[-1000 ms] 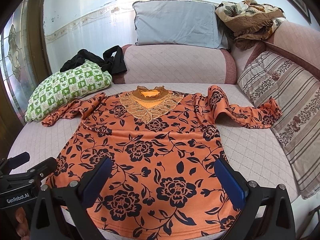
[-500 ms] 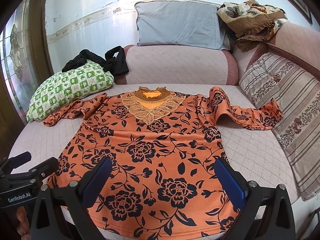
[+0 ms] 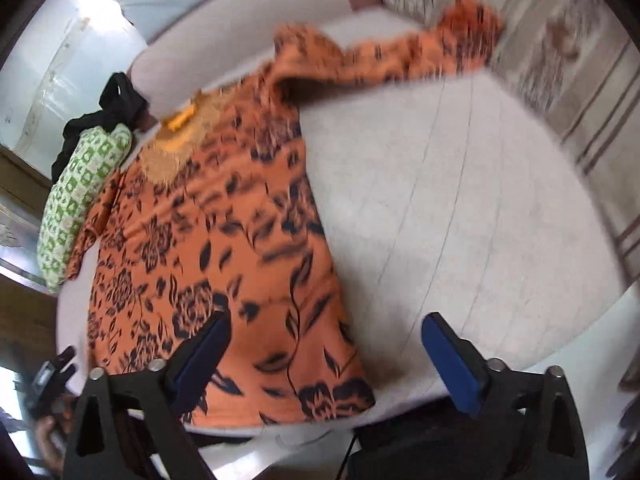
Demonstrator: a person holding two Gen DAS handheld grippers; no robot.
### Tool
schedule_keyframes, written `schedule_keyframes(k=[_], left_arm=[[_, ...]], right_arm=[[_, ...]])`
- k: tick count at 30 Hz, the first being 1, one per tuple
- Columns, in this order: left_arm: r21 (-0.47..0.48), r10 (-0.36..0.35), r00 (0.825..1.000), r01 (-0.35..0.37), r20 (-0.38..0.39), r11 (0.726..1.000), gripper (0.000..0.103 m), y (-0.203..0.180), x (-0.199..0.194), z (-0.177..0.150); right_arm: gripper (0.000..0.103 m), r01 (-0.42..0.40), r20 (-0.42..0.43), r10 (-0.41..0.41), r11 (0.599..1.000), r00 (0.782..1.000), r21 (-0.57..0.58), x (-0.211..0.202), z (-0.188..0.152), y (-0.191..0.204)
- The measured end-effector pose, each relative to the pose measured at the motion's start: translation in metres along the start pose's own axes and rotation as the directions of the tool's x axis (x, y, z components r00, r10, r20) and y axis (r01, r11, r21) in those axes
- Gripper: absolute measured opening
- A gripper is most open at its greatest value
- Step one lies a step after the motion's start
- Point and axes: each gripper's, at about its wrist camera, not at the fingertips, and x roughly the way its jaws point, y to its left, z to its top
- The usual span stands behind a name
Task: Fold small clothes
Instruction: 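Grasp the sleeve cuff with the right tool and fold it across the shirt body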
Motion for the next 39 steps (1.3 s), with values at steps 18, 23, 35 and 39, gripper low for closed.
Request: schedule_keyframes(k=[18,23,35,39], left_arm=[[0.206,-0.084,0.986,0.053,0.146,0.977,0.103,-0.078,0.000,0.015],[0.221,-0.094,0.986,0.062,0.139,0.973,0.103,-0.086,0.019,0.025],[0.187,-0.125,0.977,0.091,0.174,0.978,0.103,-0.066,0.036,0.042],[0.143,-0.153,0.969,0.126,0.192,0.982,0.103,-0.052,0.031,0.044]], right_arm=[[0.082,0.220,0.446,-0.315,0.942,0.838,0.252,-0.041,0.184,-0.097],[0.072,0.458,0.395,-0.501,0.865,0.770,0.204,-0.011,0.236,-0.110],[0.008,0.331,0.551,-0.281,0.943,0.785,0.009,-0.063,0.274,0.007],[0.008,0.234,0.655,-0.041,0.950,0.754,-0.209,-0.116,0.269,0.132]])
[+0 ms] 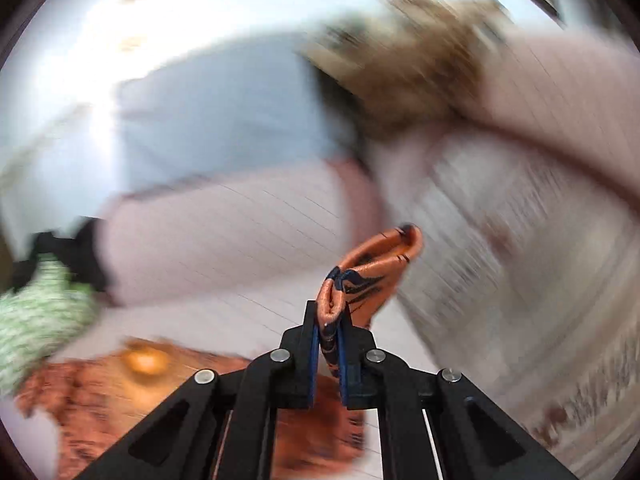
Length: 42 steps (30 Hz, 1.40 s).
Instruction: Fold small clothes
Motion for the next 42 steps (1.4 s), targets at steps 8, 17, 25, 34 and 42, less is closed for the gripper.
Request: schedule_keyframes(k=[8,17,25,34,42], left_arm=[[-0.063,-0.022,0.998,0.025,0.051,0.998,0.103,0.018,-0.014,0.005],[-0.049,-0.013,0.999,0.014,0.033,0.999,0.103,0.017,-0.012,0.003],[-0.037,-0.015,1.000,0.016,0.017,0.999,0.103,0.013,-0.006,0.002],[0.012,0.016,1.000,-0.016,-0.015,1.000,0.103,0.006,0.007,-0.001],[-0.009,0.010,1.000,-0.010,-0.015,1.000,0.103,0.008,0.012,0.002]], right_arm=[[0.008,-0.365,0.014,0.369,0.925,0.929,-0.104,-0.020,-0.012,0.210],[0.080,-0.438,-0.552,0.371,0.899,0.746,0.014,0.143,-0.230,0.294],[0.081,-0.503,-0.450,0.488,0.859,0.748,0.095,0.121,-0.196,0.211],[0.082,-0.107,-0.540,0.322,0.914,0.778,0.391,0.244,-0.180,0.016],[0.082,-0.229,-0.329,0.340,0.915,0.881,0.332,0.175,-0.153,0.013]])
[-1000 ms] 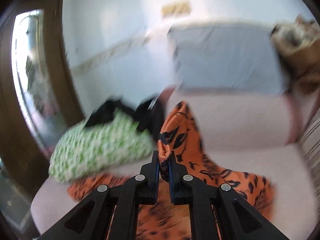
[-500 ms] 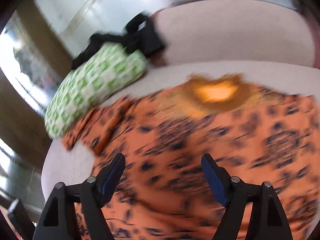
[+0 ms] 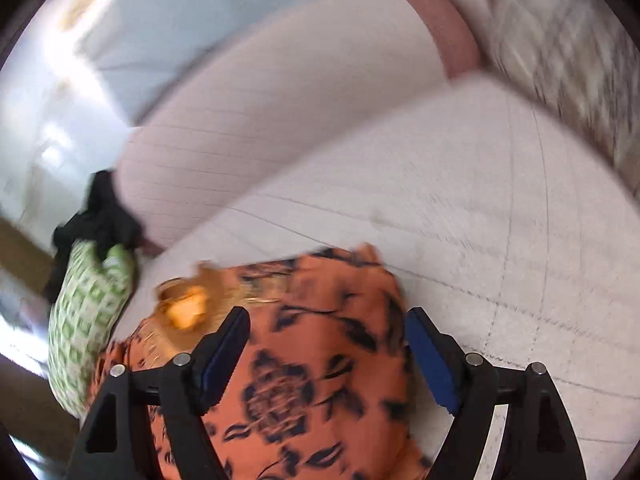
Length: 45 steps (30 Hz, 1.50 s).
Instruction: Fold small clothes
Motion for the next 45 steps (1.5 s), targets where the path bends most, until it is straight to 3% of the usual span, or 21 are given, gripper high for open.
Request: schedule_keyframes(k=[2,3,5,6,7,9,13,15,18,21,22,25,28,30,33,35,39,42,43,44,45], left_arm=[[-0.001,-0.007,1.000,0.007,0.001,1.000,0.103,-0.001,-0.002,0.001],[-0.008,-0.017,1.000,0.017,0.001,1.000,0.103,-0.001,-0.003,0.002],[-0.028,-0.031,1.000,0.031,0.006,0.999,0.103,0.002,-0.007,0.007],[-0.052,-0.044,0.999,0.045,0.011,0.998,0.103,0.006,-0.011,0.012],[-0.076,-0.059,0.998,0.060,0.025,0.995,0.103,0.011,-0.017,0.017],[-0.094,-0.060,0.996,0.065,0.058,0.993,0.103,0.021,-0.025,0.029],[-0.172,-0.065,0.994,0.079,0.086,0.982,0.103,0.053,-0.019,0.062],[-0.262,-0.065,0.992,0.091,0.107,0.961,0.103,0.082,-0.008,0.083],[-0.424,-0.069,0.990,0.116,0.122,0.898,0.103,0.134,0.013,0.110],[-0.500,0.072,0.992,-0.012,0.101,0.866,0.103,0.177,0.023,0.126],[-0.469,0.130,0.989,-0.079,0.077,0.880,0.102,0.183,0.025,0.130],[-0.340,0.214,0.976,-0.187,0.043,0.921,0.102,0.180,0.027,0.138],[-0.145,0.332,0.942,-0.322,0.048,0.935,0.101,0.161,0.029,0.144],[-0.003,0.445,0.892,-0.446,0.073,0.895,0.098,0.152,0.035,0.147],[0.168,0.512,0.854,-0.520,0.092,0.837,0.087,0.149,0.047,0.148],[0.265,0.514,0.854,-0.516,0.082,0.815,0.084,0.149,0.055,0.145],[0.432,0.544,0.836,-0.518,0.073,0.739,0.084,0.150,0.075,0.138],[0.479,0.557,0.827,-0.522,0.081,0.705,0.084,0.151,0.083,0.141],[0.497,0.573,0.816,-0.528,0.074,0.689,0.081,0.154,0.092,0.144],[0.503,0.576,0.815,-0.527,0.068,0.686,0.069,0.154,0.098,0.147],[0.495,0.573,0.818,-0.519,0.051,0.697,0.046,0.155,0.103,0.153]], right_arm=[[0.087,-0.165,-0.053,0.165,0.986,0.985,-0.007,-0.005,-0.018,0.016],[0.087,-0.201,-0.119,0.198,0.979,0.973,-0.018,0.003,-0.028,0.020],[0.087,-0.108,-0.164,0.098,0.993,0.981,-0.053,0.023,-0.040,0.011],[0.085,0.049,-0.174,-0.054,0.998,0.983,-0.032,0.039,-0.042,-0.010],[0.078,0.088,-0.167,-0.080,0.995,0.983,0.046,0.040,-0.043,-0.029],[0.077,0.033,-0.083,-0.022,0.991,0.996,0.128,0.019,-0.041,-0.033],[0.079,-0.041,-0.014,0.041,0.998,0.999,-0.051,-0.024,-0.053,0.018],[0.085,-0.091,-0.017,0.090,0.990,0.996,-0.106,-0.040,-0.072,0.035],[0.085,-0.129,-0.074,0.118,0.977,0.990,-0.170,-0.055,-0.115,0.048],[0.085,-0.131,-0.118,0.110,0.974,0.987,-0.184,-0.049,-0.146,0.052],[0.085,-0.128,-0.125,0.106,0.975,0.986,-0.181,-0.051,-0.156,0.049],[0.085,-0.116,-0.132,0.092,0.975,0.987,-0.192,-0.040,-0.178,0.044],[0.085,-0.106,-0.137,0.080,0.975,0.987,-0.194,-0.023,-0.179,0.047],[0.085,-0.107,-0.132,0.082,0.975,0.988,-0.192,-0.022,-0.178,0.044],[0.085,-0.098,-0.118,0.075,0.974,0.990,-0.204,-0.025,-0.177,0.042],[0.085,-0.095,-0.116,0.072,0.975,0.991,-0.199,-0.025,-0.178,0.041],[0.085,-0.093,-0.113,0.071,0.974,0.991,-0.206,-0.026,-0.178,0.042],[0.085,-0.094,-0.120,0.071,0.974,0.990,-0.204,-0.022,-0.179,0.041],[0.085,-0.094,-0.122,0.070,0.975,0.990,-0.204,-0.021,-0.180,0.041],[0.085,-0.093,-0.123,0.069,0.975,0.990,-0.203,-0.021,-0.180,0.041],[0.085,-0.093,-0.122,0.068,0.974,0.990,-0.206,-0.021,-0.180,0.041]])
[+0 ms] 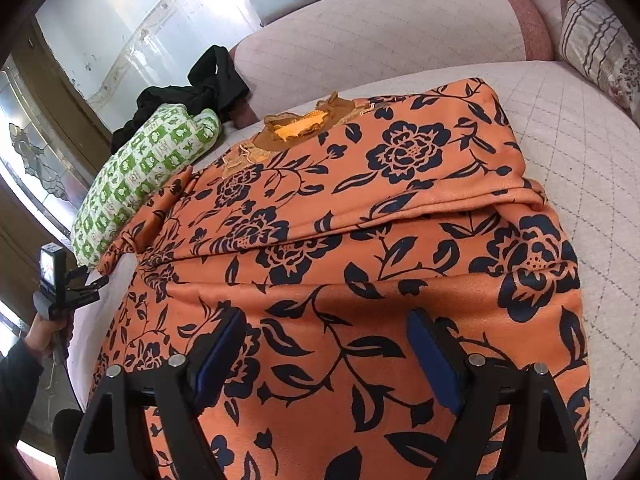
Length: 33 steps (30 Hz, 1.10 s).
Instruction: Fold small clothes
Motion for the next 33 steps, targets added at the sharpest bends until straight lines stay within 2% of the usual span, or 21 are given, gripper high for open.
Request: schedule_keyframes(k=[1,2,6,9,12,15,17,18,20,22,25,26,29,31,32,33], left_arm=[[-0.019,-0.008,1.000,0.007,-0.022,1.000,0.029,0.002,0.005,0.006],[-0.034,-0.008,0.999,0.006,-0.038,0.999,0.005,0.004,0.009,0.009],[-0.089,-0.051,0.998,0.048,-0.032,0.995,0.005,0.015,0.000,0.023],[-0.147,-0.098,0.993,0.106,0.064,0.983,0.005,0.030,-0.043,0.039],[-0.207,-0.199,0.965,0.233,0.171,0.950,0.005,0.047,-0.101,0.067],[-0.195,-0.292,0.922,0.345,0.255,0.918,0.005,0.042,-0.155,0.101],[-0.148,-0.328,0.896,0.383,0.298,0.912,0.005,0.025,-0.187,0.125],[-0.139,-0.379,0.872,0.436,0.309,0.889,0.005,0.013,-0.202,0.142],[-0.126,-0.432,0.842,0.491,0.323,0.862,0.005,-0.013,-0.225,0.164],[-0.113,-0.504,0.799,0.563,0.329,0.818,0.005,-0.041,-0.244,0.187],[-0.052,-0.580,0.736,0.633,0.349,0.773,0.005,-0.092,-0.269,0.219],[-0.029,-0.617,0.706,0.666,0.348,0.745,0.005,-0.116,-0.275,0.229],[0.021,-0.665,0.673,0.698,0.324,0.716,0.005,-0.172,-0.285,0.242],[0.027,-0.694,0.646,0.725,0.318,0.688,0.005,-0.190,-0.279,0.239],[0.023,-0.694,0.646,0.726,0.319,0.687,0.010,-0.190,-0.275,0.233],[0.014,-0.684,0.656,0.718,0.318,0.696,0.021,-0.187,-0.270,0.225]], right_arm=[[0.085,0.000,0.001,0.000,1.000,1.000,-0.002,-0.001,0.000,0.000],[0.085,-0.001,0.003,0.001,1.000,1.000,-0.003,-0.002,0.000,0.000],[0.085,-0.016,0.009,0.016,1.000,1.000,0.008,-0.003,0.000,-0.002],[0.085,-0.029,0.028,0.028,0.999,0.999,0.020,-0.007,0.002,-0.005],[0.085,-0.047,0.047,0.045,0.998,0.998,0.044,-0.012,0.003,-0.010],[0.085,-0.068,0.058,0.064,0.995,0.996,0.067,-0.017,0.003,-0.015],[0.085,-0.086,0.070,0.080,0.993,0.994,0.079,-0.021,0.003,-0.018],[0.085,-0.091,0.074,0.085,0.993,0.994,0.081,-0.022,0.004,-0.019],[0.085,-0.111,0.091,0.103,0.990,0.991,0.092,-0.027,0.006,-0.021],[0.085,-0.135,0.109,0.123,0.985,0.986,0.109,-0.033,0.008,-0.024],[0.085,-0.165,0.112,0.150,0.976,0.982,0.139,-0.034,0.010,-0.030],[0.085,-0.173,0.113,0.157,0.974,0.981,0.148,-0.034,0.010,-0.032],[0.085,-0.181,0.118,0.162,0.968,0.980,0.176,-0.035,0.011,-0.038],[0.085,-0.179,0.115,0.159,0.964,0.981,0.199,-0.034,0.011,-0.042],[0.086,-0.178,0.111,0.158,0.963,0.981,0.201,-0.034,0.011,-0.043],[0.086,-0.181,0.108,0.161,0.963,0.981,0.199,-0.034,0.011,-0.043]])
